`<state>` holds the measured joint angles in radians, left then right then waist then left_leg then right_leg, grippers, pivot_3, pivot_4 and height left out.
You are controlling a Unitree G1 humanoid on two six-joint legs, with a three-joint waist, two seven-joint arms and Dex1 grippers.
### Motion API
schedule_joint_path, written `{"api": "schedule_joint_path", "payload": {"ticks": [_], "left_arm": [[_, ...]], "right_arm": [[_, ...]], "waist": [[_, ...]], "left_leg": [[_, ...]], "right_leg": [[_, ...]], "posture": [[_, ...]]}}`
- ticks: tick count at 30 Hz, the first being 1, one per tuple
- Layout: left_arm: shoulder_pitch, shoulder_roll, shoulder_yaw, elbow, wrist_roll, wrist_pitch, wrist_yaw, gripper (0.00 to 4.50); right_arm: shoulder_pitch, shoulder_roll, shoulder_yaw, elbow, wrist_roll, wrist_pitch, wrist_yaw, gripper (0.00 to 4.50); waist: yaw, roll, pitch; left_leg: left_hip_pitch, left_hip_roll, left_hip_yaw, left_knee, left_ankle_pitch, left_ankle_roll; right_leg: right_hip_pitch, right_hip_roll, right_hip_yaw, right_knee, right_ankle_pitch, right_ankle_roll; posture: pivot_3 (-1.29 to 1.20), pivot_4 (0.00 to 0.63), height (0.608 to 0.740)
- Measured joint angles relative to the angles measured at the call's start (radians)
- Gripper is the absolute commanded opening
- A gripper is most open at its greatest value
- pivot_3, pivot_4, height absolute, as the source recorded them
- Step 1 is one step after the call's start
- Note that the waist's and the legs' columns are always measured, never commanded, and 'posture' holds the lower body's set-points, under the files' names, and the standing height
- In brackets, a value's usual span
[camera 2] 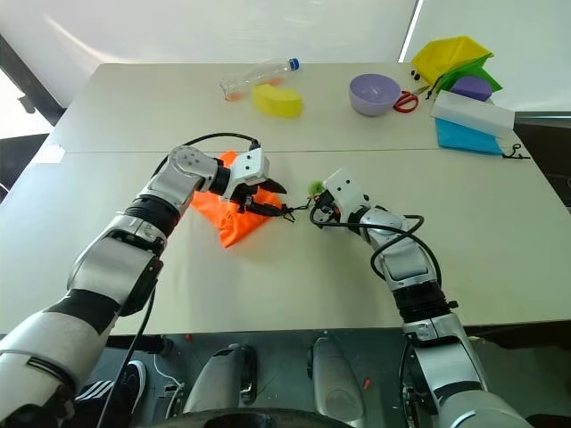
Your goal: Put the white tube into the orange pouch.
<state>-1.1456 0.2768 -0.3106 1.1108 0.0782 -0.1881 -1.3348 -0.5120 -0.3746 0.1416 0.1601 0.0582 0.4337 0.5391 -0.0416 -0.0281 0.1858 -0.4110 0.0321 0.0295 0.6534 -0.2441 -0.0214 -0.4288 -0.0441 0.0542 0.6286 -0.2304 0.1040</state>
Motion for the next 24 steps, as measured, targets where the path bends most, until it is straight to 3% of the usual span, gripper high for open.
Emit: {"api": "schedule_joint_path", "payload": {"ticks": [11, 13, 24], "left_arm": [[-0.014, -0.008, -0.03, 0.057, 0.103, -0.092, 0.042, 2.75], [-0.017, -0.012, -0.028, 0.064, 0.107, -0.097, 0.047, 2.24], [-0.018, -0.022, -0.01, 0.066, 0.105, -0.074, 0.024, 2.24]], "right_arm": [[0.006, 0.0, 0.0, -0.002, -0.006, 0.001, -0.012, 0.0], [0.006, 0.0, 0.0, -0.003, -0.007, 0.001, -0.013, 0.0], [0.006, -0.001, 0.0, -0.003, -0.014, 0.001, -0.012, 0.0]], "waist": [[0.0, 0.0, 0.0], [0.0, 0.0, 0.0], [0.0, 0.0, 0.0]], "left_leg": [[0.0, 0.0, 0.0, 0.0, 0.0, 0.0], [0.0, 0.0, 0.0, 0.0, 0.0, 0.0], [0.0, 0.0, -0.001, 0.0, 0.0, 0.0]], "right_leg": [[0.0, 0.0, 0.0, 0.0, 0.0, 0.0], [0.0, 0.0, 0.0, 0.0, 0.0, 0.0], [0.0, 0.0, 0.0, 0.001, 0.0, 0.0]], "posture": [[0.0, 0.15, 0.74], [0.0, 0.15, 0.74], [0.0, 0.15, 0.74]]}}
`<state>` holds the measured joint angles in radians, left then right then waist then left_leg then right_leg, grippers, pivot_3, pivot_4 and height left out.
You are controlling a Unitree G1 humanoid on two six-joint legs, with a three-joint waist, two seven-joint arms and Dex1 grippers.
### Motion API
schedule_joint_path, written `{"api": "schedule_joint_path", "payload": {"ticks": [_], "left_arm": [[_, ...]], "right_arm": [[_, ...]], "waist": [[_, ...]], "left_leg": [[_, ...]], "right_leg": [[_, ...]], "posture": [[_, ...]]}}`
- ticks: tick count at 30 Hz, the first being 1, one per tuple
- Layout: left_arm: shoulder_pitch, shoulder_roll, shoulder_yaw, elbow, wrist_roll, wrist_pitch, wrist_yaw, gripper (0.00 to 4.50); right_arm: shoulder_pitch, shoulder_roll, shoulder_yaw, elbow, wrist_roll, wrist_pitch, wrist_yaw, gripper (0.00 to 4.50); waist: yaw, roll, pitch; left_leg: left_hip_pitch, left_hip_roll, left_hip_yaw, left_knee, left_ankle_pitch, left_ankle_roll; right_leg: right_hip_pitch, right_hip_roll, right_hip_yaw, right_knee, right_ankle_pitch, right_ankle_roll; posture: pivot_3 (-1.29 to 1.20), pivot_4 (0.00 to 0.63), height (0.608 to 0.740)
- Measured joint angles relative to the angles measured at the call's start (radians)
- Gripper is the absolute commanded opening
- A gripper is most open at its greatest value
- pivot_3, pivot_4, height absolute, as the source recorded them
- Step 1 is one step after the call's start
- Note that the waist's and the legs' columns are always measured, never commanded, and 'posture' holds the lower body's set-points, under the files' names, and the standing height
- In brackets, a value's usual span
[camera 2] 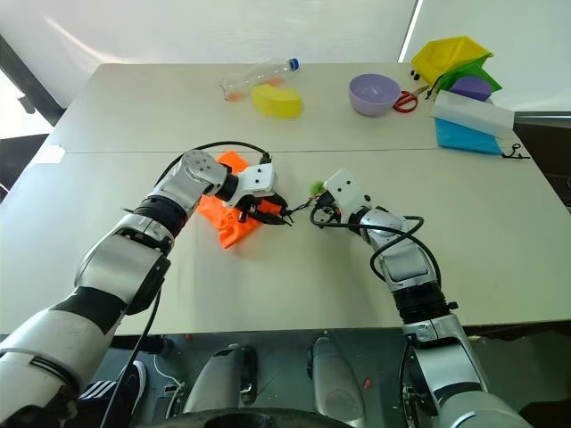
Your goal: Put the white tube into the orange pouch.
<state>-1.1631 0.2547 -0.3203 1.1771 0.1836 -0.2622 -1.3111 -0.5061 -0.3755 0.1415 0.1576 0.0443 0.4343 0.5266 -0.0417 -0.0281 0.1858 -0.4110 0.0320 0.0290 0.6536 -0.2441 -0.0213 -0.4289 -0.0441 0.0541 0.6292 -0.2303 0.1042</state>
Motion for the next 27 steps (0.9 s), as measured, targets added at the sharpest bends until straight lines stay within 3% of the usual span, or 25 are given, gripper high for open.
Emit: {"api": "schedule_joint_path", "payload": {"ticks": [4, 7, 10, 24, 27], "left_arm": [[0.0, 0.0, 0.0, 0.0, 0.001, -0.009, 0.007, 2.24], [0.0, -0.001, 0.0, 0.0, 0.001, -0.014, 0.017, 1.43], [-0.002, -0.006, 0.012, -0.004, -0.008, -0.028, 0.02, 0.02], [-0.009, -0.004, 0.03, -0.001, -0.017, 0.016, -0.009, 0.02], [-0.01, -0.008, 0.041, 0.0, -0.027, 0.069, -0.039, 1.35]], "right_arm": [[0.001, 0.0, 0.0, 0.0, 0.0, 0.0, 0.0, 0.0], [0.001, 0.0, 0.0, 0.0, 0.0, 0.0, 0.0, 0.0], [0.001, 0.0, 0.0, -0.001, -0.001, 0.001, -0.001, 0.0], [0.001, -0.001, 0.0, -0.007, -0.003, 0.0, -0.001, 0.0], [0.001, 0.0, 0.0, -0.007, -0.003, 0.0, -0.001, 0.0]], "waist": [[0.0, 0.0, 0.0], [0.0, 0.0, 0.0], [0.0, 0.0, 0.0], [-0.001, 0.0, 0.0], [-0.002, 0.0, 0.0]], "left_leg": [[0.0, 0.0, 0.0, 0.0, 0.0, 0.0], [0.0, 0.0, 0.0, 0.0, 0.0, 0.0], [0.0, 0.0, 0.0, 0.0, 0.0, 0.0], [0.0, 0.0, 0.0, 0.001, 0.0, 0.0], [0.0, 0.0, -0.001, 0.001, 0.0, 0.0]], "right_leg": [[0.0, 0.0, 0.0, 0.0, 0.0, 0.0], [0.0, 0.0, 0.0, 0.0, 0.0, 0.0], [0.0, 0.0, 0.0, 0.0, 0.0, 0.0], [0.0, 0.0, 0.0, 0.001, 0.0, 0.0], [0.0, 0.001, 0.0, 0.001, 0.0, 0.0]], "posture": [[0.0, 0.15, 0.74], [0.0, 0.15, 0.74], [0.0, 0.15, 0.74], [0.0, 0.15, 0.74], [0.0, 0.15, 0.74]]}}
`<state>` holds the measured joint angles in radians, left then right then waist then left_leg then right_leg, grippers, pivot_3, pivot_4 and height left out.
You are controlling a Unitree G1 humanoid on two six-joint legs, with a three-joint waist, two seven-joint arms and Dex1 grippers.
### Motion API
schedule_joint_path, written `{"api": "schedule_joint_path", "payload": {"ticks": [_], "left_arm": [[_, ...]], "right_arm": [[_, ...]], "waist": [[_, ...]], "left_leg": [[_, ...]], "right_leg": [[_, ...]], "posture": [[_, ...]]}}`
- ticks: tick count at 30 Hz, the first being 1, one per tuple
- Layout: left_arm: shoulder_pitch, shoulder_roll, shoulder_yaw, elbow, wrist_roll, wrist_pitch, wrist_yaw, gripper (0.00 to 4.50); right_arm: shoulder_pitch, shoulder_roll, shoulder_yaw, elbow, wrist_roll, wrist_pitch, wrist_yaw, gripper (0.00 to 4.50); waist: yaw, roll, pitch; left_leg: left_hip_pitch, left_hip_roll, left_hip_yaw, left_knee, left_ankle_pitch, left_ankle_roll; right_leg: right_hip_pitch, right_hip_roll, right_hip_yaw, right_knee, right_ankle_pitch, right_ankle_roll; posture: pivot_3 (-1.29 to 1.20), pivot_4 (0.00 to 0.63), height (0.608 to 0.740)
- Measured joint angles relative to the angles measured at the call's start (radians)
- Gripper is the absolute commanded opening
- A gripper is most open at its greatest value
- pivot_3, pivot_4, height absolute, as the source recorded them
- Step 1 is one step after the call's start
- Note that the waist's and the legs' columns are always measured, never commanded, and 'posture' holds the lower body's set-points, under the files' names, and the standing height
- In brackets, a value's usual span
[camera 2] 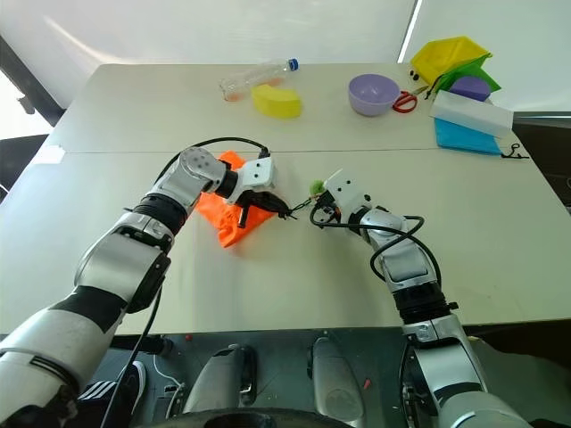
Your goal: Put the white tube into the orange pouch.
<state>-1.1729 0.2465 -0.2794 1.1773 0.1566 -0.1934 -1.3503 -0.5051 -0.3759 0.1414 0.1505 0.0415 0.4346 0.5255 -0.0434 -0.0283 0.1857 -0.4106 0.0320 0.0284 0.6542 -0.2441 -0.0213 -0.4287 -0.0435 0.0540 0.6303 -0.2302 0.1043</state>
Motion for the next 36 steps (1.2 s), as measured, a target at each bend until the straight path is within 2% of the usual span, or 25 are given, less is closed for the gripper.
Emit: {"api": "schedule_joint_path", "payload": {"ticks": [3, 10, 18, 21, 23, 36], "left_arm": [[0.008, 0.002, -0.004, -0.002, 0.005, -0.017, -0.019, 2.81], [0.017, 0.014, -0.004, -0.002, 0.01, -0.099, 0.006, 2.81], [0.016, 0.016, -0.007, 0.011, 0.03, -0.062, 0.019, 2.81], [0.014, 0.013, -0.006, 0.011, 0.03, -0.03, 0.02, 1.93], [0.014, 0.011, -0.006, 0.011, 0.03, -0.028, 0.026, 1.02], [0.014, 0.009, -0.009, 0.01, 0.037, -0.064, 0.044, 1.02]], "right_arm": [[0.0, 0.0, 0.0, 0.0, 0.0, 0.0, 0.0, 0.0], [0.0, 0.0, 0.0, 0.0, 0.0, 0.0, 0.0, 0.0], [0.0, 0.0, 0.0, 0.0, -0.004, 0.0, -0.001, 0.0], [0.0, 0.0, 0.0, 0.0, -0.007, -0.001, -0.002, 0.0], [0.0, 0.0, 0.0, 0.0, -0.009, -0.001, -0.003, 0.0], [0.0, 0.0, 0.0, 0.0, -0.018, -0.001, -0.006, 0.0]], "waist": [[0.0, 0.0, 0.0], [0.002, 0.0, 0.0], [0.001, 0.0, 0.0], [0.001, 0.0, 0.0], [0.002, 0.0, 0.0], [0.002, 0.0, 0.0]], "left_leg": [[0.0, 0.0, 0.0, 0.0, 0.0, 0.0], [0.0, 0.0, 0.0, 0.0, 0.0, 0.0], [0.0, 0.0, 0.0, 0.0, 0.0, 0.0], [0.0, 0.0, 0.0, 0.0, 0.0, 0.0], [0.0, 0.0, 0.0, 0.0, 0.0, 0.0], [0.0, 0.0, 0.0, 0.0, 0.0, 0.0]], "right_leg": [[0.0, 0.0, 0.0, 0.0, 0.0, 0.0], [0.0, 0.0, 0.0, 0.0, 0.0, 0.0], [0.0, 0.0, 0.0, 0.0, 0.0, 0.0], [0.0, 0.0, 0.0, 0.0, 0.0, 0.0], [0.0, 0.0, 0.0, 0.0, 0.0, 0.0], [0.0, 0.0, 0.0, 0.0, 0.0, 0.0]], "posture": [[0.0, 0.15, 0.74], [0.0, 0.15, 0.74], [0.0, 0.15, 0.74], [0.0, 0.15, 0.74], [0.0, 0.15, 0.74], [0.0, 0.15, 0.74]]}}
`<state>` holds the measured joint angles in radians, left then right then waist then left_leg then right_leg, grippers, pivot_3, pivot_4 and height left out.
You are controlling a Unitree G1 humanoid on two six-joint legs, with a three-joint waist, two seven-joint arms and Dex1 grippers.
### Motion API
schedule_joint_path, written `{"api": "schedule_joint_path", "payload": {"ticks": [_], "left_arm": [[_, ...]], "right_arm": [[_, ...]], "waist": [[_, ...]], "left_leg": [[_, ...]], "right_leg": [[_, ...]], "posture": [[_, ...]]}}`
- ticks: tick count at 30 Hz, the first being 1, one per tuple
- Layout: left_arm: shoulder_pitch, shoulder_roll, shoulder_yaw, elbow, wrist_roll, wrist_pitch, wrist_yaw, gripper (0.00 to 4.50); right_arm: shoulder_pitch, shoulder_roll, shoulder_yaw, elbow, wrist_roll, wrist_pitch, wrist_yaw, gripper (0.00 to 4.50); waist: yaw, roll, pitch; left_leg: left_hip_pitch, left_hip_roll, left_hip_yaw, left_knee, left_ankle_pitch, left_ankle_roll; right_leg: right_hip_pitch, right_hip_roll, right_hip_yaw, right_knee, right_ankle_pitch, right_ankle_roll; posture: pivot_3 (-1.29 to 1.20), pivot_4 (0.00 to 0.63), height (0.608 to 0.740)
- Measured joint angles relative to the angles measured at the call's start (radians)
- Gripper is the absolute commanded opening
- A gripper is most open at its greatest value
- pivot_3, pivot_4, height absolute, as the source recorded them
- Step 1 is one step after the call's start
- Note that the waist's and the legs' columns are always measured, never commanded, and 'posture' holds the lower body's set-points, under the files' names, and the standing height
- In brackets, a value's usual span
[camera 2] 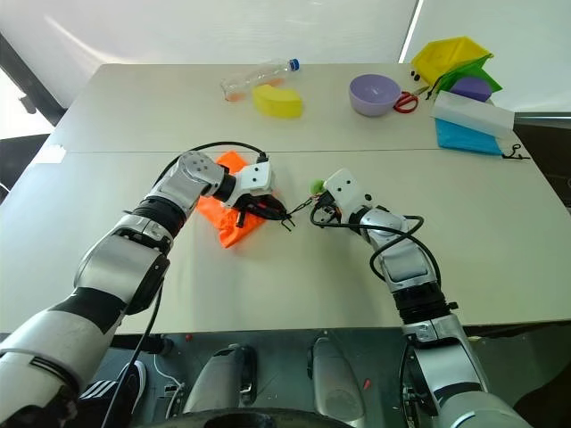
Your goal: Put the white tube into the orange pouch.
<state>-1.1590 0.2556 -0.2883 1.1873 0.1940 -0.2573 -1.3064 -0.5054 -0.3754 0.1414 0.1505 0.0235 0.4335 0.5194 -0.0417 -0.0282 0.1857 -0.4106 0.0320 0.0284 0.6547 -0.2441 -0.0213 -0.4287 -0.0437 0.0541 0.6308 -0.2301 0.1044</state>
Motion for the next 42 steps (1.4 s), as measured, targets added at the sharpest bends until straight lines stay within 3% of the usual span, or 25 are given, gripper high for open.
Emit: {"api": "schedule_joint_path", "payload": {"ticks": [13, 17, 20, 29, 39, 42], "left_arm": [[0.0, -0.002, 0.007, 0.0, -0.008, 0.017, -0.003, 1.02], [0.0, -0.012, 0.043, 0.008, -0.04, 0.103, -0.045, 2.19], [0.001, -0.01, 0.045, 0.004, -0.042, 0.113, -0.062, 3.73], [0.01, 0.0, 0.037, -0.003, -0.016, -0.146, 0.08, 3.73], [0.007, 0.003, 0.032, 0.017, -0.009, -0.316, 0.074, 3.73], [0.007, 0.026, -0.015, 0.019, 0.05, -0.369, 0.104, 3.73]], "right_arm": [[0.0, 0.0, 0.0, 0.0, -0.001, -0.003, 0.0, 0.0], [0.0, 0.0, 0.0, 0.0, -0.002, -0.005, 0.001, 0.0], [0.0, 0.0, 0.0, 0.0, -0.002, -0.005, 0.001, 0.0], [-0.003, 0.0, 0.0, 0.001, -0.002, -0.007, 0.003, 0.0], [-0.006, 0.001, 0.0, 0.002, -0.004, -0.014, 0.002, 0.0], [-0.006, 0.001, 0.0, 0.003, -0.005, -0.016, 0.002, 0.0]], "waist": [[0.0, 0.0, 0.0], [-0.001, 0.0, 0.0], [-0.001, 0.0, 0.0], [0.002, 0.0, 0.0], [0.001, 0.0, 0.0], [-0.001, 0.0, 0.0]], "left_leg": [[0.0, 0.0, 0.0, 0.0, 0.0, 0.0], [0.0, 0.0, 0.0, 0.0, 0.0, 0.0], [0.0, 0.0, 0.0, 0.0, 0.0, 0.0], [0.0, 0.0, 0.0, 0.0, 0.0, 0.0], [0.0, 0.0, 0.0, 0.0, 0.0, 0.0], [0.0, 0.0, 0.0, 0.0, 0.0, 0.0]], "right_leg": [[0.0, 0.0, 0.0, 0.0, 0.0, 0.0], [0.0, 0.0, 0.0, 0.0, 0.0, 0.0], [0.0, 0.0, 0.0, 0.0, 0.0, 0.0], [0.0, -0.001, 0.0, 0.0, 0.0, 0.0], [0.0, 0.0, 0.0, 0.0, 0.0, 0.0], [0.0, 0.0, 0.0, 0.0, 0.0, 0.0]], "posture": [[0.0, 0.15, 0.74], [0.0, 0.15, 0.74], [0.0, 0.15, 0.74], [0.0, 0.15, 0.74], [0.0, 0.15, 0.74], [0.0, 0.15, 0.74]]}}
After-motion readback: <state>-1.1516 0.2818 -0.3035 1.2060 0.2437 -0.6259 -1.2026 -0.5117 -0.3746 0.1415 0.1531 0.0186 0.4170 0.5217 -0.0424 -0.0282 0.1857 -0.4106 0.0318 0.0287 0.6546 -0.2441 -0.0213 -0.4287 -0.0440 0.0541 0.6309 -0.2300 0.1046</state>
